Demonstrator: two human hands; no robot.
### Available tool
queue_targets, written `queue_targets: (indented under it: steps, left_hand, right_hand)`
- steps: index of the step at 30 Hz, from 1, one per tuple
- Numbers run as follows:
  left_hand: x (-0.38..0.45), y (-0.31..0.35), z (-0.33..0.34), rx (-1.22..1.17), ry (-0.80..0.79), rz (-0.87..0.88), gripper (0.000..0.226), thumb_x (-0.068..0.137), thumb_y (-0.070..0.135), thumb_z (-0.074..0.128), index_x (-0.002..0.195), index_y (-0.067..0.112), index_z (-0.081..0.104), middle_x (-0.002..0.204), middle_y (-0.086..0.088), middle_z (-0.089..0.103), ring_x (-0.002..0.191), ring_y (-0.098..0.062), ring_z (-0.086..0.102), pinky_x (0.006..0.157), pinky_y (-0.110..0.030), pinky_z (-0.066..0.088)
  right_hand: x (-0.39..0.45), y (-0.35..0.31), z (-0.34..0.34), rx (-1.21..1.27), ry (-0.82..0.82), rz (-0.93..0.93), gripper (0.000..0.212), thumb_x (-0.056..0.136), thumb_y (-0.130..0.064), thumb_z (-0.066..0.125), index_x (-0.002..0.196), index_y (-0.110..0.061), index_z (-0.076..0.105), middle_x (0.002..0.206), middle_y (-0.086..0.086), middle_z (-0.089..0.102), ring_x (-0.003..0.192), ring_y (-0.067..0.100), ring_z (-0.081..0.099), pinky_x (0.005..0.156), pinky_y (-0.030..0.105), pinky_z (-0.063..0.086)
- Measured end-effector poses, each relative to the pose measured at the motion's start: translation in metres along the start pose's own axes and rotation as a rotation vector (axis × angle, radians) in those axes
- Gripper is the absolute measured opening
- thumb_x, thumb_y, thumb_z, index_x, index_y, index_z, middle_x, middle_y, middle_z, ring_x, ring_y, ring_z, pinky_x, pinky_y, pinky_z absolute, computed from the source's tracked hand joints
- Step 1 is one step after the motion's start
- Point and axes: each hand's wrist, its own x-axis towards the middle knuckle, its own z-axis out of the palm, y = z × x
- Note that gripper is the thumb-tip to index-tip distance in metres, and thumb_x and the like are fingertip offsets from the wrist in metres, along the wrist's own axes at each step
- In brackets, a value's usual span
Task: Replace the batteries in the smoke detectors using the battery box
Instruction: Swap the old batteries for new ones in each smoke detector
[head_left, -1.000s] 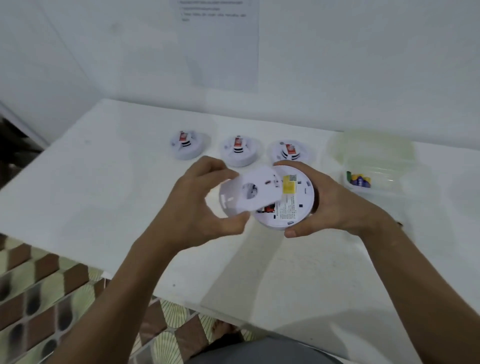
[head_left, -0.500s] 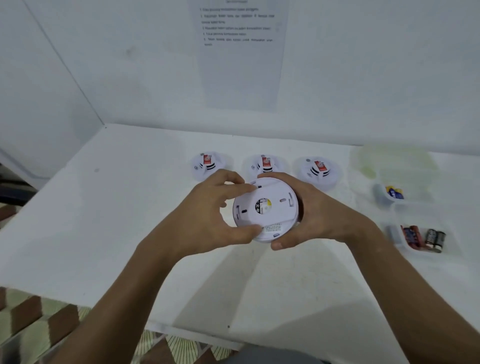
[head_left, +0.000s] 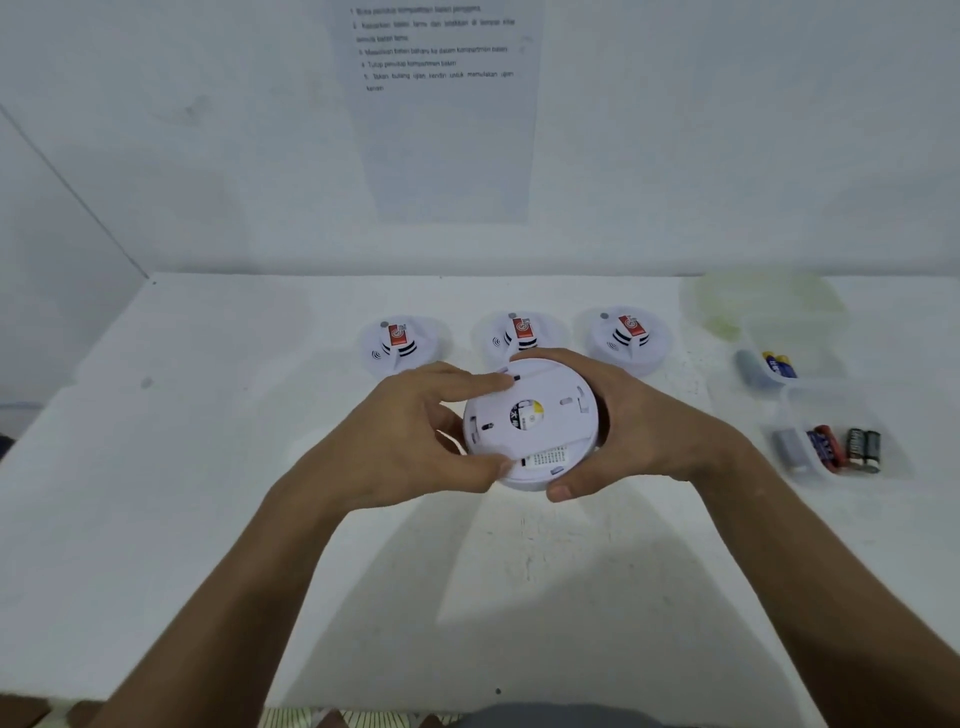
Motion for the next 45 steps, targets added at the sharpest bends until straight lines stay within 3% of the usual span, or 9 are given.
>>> queue_targets:
  steps: [4, 11, 15, 18, 22, 26, 30, 34, 45]
  left_hand:
    - [0.003, -0.007, -0.011, -0.043, -0.032, 0.027, 0.068, 0.051, 0.036, 0.081, 0.117, 0.035, 0.067, 0.104, 0.011, 0.059, 0.079, -0.016, 0.071, 0.063, -0.019, 0.051]
    - [0.006, -0.017, -0.019, -0.071, -0.044, 0.064, 0.067, 0.057, 0.024, 0.082, 0.122, 0.034, 0.065, 0.105, 0.011, 0.056, 0.071, -0.018, 0.067, 0.060, -0.026, 0.052]
    - [0.004, -0.022, -0.021, -0.152, 0.034, 0.038, 0.071, 0.064, 0.011, 0.084, 0.127, 0.031, 0.060, 0.111, 0.012, 0.064, 0.071, -0.015, 0.067, 0.064, -0.026, 0.052]
    - [0.002, -0.024, -0.018, -0.255, 0.073, 0.042, 0.074, 0.067, 0.008, 0.084, 0.131, 0.029, 0.055, 0.112, 0.011, 0.065, 0.078, -0.015, 0.068, 0.070, -0.030, 0.055]
    - [-0.007, -0.023, -0.017, -0.485, -0.007, 0.125, 0.071, 0.074, 0.002, 0.076, 0.135, 0.024, 0.049, 0.127, -0.001, 0.063, 0.101, -0.027, 0.068, 0.083, -0.036, 0.056]
    - [-0.011, -0.030, -0.009, -0.169, 0.120, 0.127, 0.074, 0.068, 0.018, 0.082, 0.134, 0.033, 0.051, 0.124, 0.008, 0.059, 0.103, -0.014, 0.063, 0.082, -0.026, 0.053]
    - [-0.012, -0.028, -0.002, -0.023, -0.004, 0.053, 0.093, 0.067, 0.031, 0.087, 0.139, 0.055, 0.033, 0.133, 0.022, 0.051, 0.110, -0.006, 0.061, 0.091, -0.029, 0.054]
    - [-0.013, -0.022, -0.001, -0.110, 0.026, 0.065, 0.090, 0.065, 0.021, 0.089, 0.140, 0.042, 0.042, 0.117, 0.013, 0.066, 0.098, -0.019, 0.067, 0.086, -0.038, 0.058]
    - [-0.017, -0.018, -0.004, 0.089, 0.125, 0.051, 0.086, 0.056, 0.045, 0.085, 0.135, 0.038, 0.051, 0.102, 0.024, 0.065, 0.072, -0.008, 0.060, 0.068, -0.022, 0.057]
  right_hand:
    - [0.007, -0.001, 0.005, 0.009, -0.023, 0.015, 0.095, 0.059, 0.001, 0.088, 0.141, -0.019, 0.045, 0.134, 0.001, 0.059, 0.127, 0.020, 0.055, 0.099, 0.039, 0.053]
    - [0.014, -0.003, 0.011, 0.017, -0.021, 0.029, 0.098, 0.059, 0.002, 0.088, 0.143, -0.021, 0.043, 0.136, -0.001, 0.057, 0.129, 0.019, 0.053, 0.099, 0.039, 0.053]
    - [0.016, 0.002, 0.017, -0.247, 0.135, 0.029, 0.102, 0.052, -0.024, 0.092, 0.138, -0.039, 0.038, 0.136, -0.013, 0.041, 0.128, 0.001, 0.043, 0.099, 0.024, 0.050]
    - [0.016, 0.004, 0.021, -0.414, 0.187, 0.027, 0.099, 0.053, -0.035, 0.088, 0.132, -0.045, 0.030, 0.132, -0.017, 0.033, 0.126, -0.002, 0.038, 0.096, 0.023, 0.050]
    - [0.013, 0.007, 0.020, -0.406, 0.167, 0.026, 0.102, 0.057, -0.036, 0.084, 0.136, -0.051, 0.021, 0.130, -0.025, 0.035, 0.119, 0.000, 0.043, 0.092, 0.020, 0.047]
    - [0.012, 0.007, 0.017, -0.201, 0.196, -0.026, 0.102, 0.056, -0.018, 0.085, 0.140, -0.035, 0.030, 0.130, -0.012, 0.048, 0.118, 0.014, 0.054, 0.088, 0.035, 0.056]
    - [0.014, 0.008, 0.022, -0.009, 0.190, -0.077, 0.105, 0.054, -0.014, 0.085, 0.142, -0.022, 0.028, 0.137, 0.003, 0.047, 0.126, 0.019, 0.053, 0.092, 0.035, 0.056]
    - [0.015, 0.012, 0.029, 0.079, 0.168, -0.066, 0.104, 0.058, -0.007, 0.089, 0.144, -0.019, 0.032, 0.140, 0.000, 0.051, 0.131, 0.021, 0.051, 0.098, 0.035, 0.053]
    - [0.015, 0.019, 0.024, -0.082, 0.188, -0.056, 0.104, 0.053, -0.023, 0.095, 0.143, -0.029, 0.043, 0.144, -0.006, 0.050, 0.134, 0.017, 0.049, 0.103, 0.043, 0.052]
